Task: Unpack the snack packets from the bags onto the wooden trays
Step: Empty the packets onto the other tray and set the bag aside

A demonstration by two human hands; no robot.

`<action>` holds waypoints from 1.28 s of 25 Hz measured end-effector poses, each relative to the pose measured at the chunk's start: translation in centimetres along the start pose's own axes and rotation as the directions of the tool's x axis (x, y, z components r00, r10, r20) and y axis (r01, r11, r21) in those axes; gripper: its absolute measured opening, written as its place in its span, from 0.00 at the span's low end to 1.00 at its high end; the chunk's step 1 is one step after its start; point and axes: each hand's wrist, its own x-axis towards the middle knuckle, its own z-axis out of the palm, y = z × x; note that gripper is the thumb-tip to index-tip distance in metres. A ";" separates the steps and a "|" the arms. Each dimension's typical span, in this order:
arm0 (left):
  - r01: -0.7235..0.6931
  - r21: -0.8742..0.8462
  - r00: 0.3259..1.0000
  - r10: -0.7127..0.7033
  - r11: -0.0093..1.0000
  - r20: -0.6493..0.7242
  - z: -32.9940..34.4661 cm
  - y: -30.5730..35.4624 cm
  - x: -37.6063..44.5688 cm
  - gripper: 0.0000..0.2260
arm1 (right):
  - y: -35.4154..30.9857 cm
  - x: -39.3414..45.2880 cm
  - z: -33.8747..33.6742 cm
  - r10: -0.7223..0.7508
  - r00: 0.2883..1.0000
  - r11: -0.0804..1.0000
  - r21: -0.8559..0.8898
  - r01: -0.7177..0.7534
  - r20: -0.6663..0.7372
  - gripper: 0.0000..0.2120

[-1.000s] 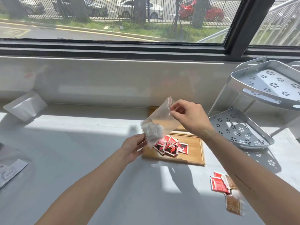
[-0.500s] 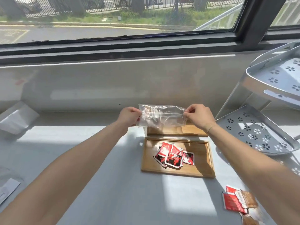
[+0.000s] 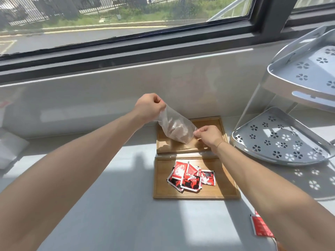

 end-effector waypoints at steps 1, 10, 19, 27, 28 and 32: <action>-0.010 -0.015 1.000 0.010 1.000 0.006 0.0 0.4 0.0 0.07 | 0.0 -0.1 0.2 0.011 1.000 0.999 0.035 -0.011 0.022 0.04; -0.069 -0.041 0.998 0.069 0.997 -0.008 -1.2 3.6 0.0 0.07 | -1.6 -0.7 1.5 0.015 0.997 0.973 0.230 -0.032 0.077 0.06; -0.069 -0.052 0.998 0.068 0.996 -0.011 -1.1 4.6 -0.3 0.06 | -1.6 -0.5 -0.6 -0.025 0.998 0.977 0.213 0.013 0.054 0.10; -0.142 0.031 0.988 0.140 0.989 0.065 1.2 6.2 -0.8 0.08 | 0.4 -0.6 -1.8 0.012 1.000 0.982 0.188 -0.009 -0.013 0.13; -0.154 0.041 0.987 0.151 0.987 0.062 1.1 6.3 -0.8 0.07 | 0.5 -0.6 -1.6 0.004 1.000 0.981 0.194 -0.003 -0.004 0.12; -0.222 0.093 0.975 0.221 0.971 0.021 0.2 6.6 -1.4 0.06 | -0.4 -0.9 -0.1 -0.021 0.999 0.970 0.242 0.011 0.038 0.08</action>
